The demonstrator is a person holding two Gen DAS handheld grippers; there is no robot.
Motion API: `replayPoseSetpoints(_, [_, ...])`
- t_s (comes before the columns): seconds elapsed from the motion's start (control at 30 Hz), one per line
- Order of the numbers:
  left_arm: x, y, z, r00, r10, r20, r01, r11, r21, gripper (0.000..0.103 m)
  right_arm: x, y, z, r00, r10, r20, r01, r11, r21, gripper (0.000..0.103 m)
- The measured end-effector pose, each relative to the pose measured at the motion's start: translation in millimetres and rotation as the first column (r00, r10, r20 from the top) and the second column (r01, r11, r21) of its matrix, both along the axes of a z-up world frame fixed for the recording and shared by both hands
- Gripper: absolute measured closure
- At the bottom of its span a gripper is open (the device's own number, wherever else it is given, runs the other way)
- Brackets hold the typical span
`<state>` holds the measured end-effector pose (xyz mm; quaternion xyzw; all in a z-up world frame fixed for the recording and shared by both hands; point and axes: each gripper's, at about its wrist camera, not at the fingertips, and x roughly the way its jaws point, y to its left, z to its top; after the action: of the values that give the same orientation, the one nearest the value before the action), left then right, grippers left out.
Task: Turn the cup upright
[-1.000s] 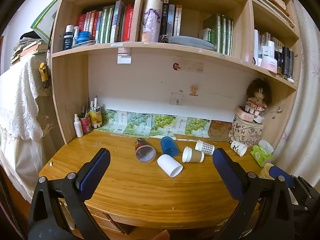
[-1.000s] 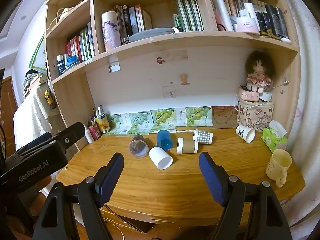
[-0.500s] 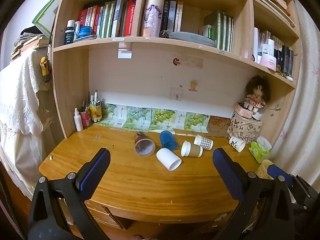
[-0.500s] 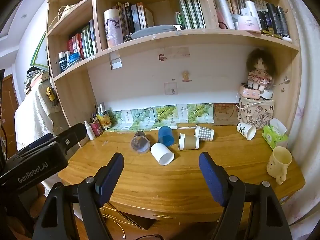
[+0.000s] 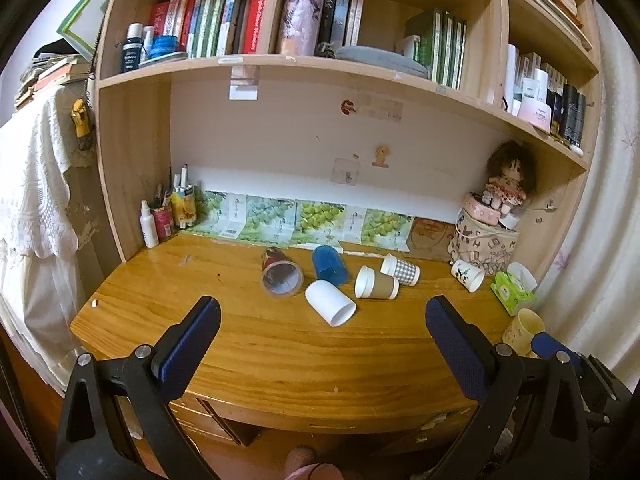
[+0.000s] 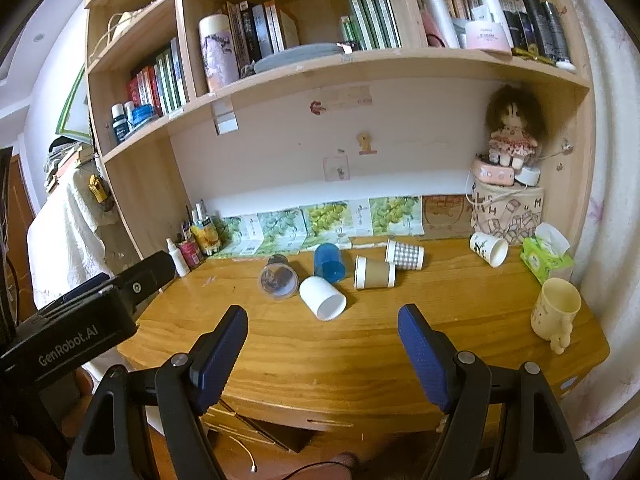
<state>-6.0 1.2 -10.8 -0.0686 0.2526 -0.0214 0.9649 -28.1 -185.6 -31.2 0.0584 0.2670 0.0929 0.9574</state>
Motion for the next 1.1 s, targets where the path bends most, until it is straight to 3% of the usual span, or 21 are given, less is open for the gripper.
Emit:
replayPoseSetpoints(0.53, [52.4,-13.7,-33.9,0.982,-0.048,-0.183,0.038,0.998,-0.058,0.001,35.2,-7.4,-21.2,0.989,-0.03,-0.143,0.026,0.999,-0.029,0.025])
replayPoseSetpoints(0.9, [122.1,-35.4,-54.0,0.96,-0.041,-0.278,0.019,0.997,-0.081,0.001,100.5,-31.8,-36.5,0.978,-0.04,-0.205,0.035,0.999,-0.025,0.025])
replayPoseSetpoints(1.1, [168.4,-46.9,-65.5,0.941,-0.047,-0.336,0.0,0.99,-0.14,0.001,143.9,-48.6,-45.8,0.969,-0.038,-0.246,0.034,0.999,-0.02,0.025])
